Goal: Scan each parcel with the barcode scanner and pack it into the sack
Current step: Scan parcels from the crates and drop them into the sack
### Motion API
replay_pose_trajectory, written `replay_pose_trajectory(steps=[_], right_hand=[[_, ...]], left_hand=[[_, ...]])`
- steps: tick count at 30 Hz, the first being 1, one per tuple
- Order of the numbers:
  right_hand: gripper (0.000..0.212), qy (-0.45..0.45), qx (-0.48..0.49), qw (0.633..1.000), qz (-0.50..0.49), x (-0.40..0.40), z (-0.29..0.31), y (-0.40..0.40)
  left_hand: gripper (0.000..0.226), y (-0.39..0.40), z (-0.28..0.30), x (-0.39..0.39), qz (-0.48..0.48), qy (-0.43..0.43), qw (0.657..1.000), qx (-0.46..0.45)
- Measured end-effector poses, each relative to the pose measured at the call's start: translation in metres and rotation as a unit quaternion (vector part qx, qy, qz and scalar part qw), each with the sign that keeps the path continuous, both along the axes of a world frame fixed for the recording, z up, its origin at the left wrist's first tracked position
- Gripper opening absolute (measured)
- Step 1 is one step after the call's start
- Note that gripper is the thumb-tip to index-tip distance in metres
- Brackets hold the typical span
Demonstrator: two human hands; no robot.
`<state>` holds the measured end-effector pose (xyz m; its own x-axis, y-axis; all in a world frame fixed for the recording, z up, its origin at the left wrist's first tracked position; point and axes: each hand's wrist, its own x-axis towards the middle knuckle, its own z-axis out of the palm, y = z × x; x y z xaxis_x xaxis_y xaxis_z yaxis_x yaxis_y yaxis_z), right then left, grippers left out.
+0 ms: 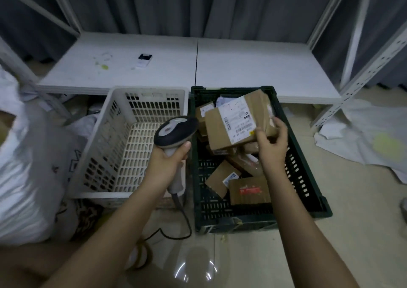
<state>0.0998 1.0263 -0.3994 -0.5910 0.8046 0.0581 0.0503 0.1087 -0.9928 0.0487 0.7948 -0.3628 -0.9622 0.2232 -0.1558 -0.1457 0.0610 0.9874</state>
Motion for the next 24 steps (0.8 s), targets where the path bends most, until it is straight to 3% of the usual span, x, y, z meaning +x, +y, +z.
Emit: replay_pose_trajectory(steps=[3, 7, 10, 15, 19, 24], right_hand=[[0.037, -0.043, 0.009, 0.988, 0.145, 0.005, 0.021, -0.019], [0.025, -0.108, 0.081, 0.938, 0.318, 0.001, 0.057, -0.047], [0.024, -0.161, 0.040, 0.907, 0.388, -0.004, 0.071, -0.071], [0.041, -0.237, 0.032, 0.892, 0.383, -0.016, 0.056, -0.100], [0.052, -0.246, -0.021, 0.924, 0.293, -0.015, 0.032, -0.121], [0.035, -0.195, -0.059, 0.937, 0.284, -0.006, 0.016, -0.142]], left_hand=[[0.031, -0.024, 0.010, 0.004, 0.039, 0.006, 0.999, 0.004], [0.049, -0.055, 0.012, 0.012, 0.063, 0.003, 0.998, 0.000], [0.052, -0.074, 0.008, 0.023, 0.067, 0.003, 0.998, 0.008], [0.053, -0.094, -0.015, 0.036, 0.060, -0.046, 0.997, 0.015], [0.051, -0.105, -0.035, 0.039, 0.055, -0.083, 0.994, 0.033], [0.039, -0.115, -0.049, 0.034, 0.067, -0.099, 0.990, 0.073]])
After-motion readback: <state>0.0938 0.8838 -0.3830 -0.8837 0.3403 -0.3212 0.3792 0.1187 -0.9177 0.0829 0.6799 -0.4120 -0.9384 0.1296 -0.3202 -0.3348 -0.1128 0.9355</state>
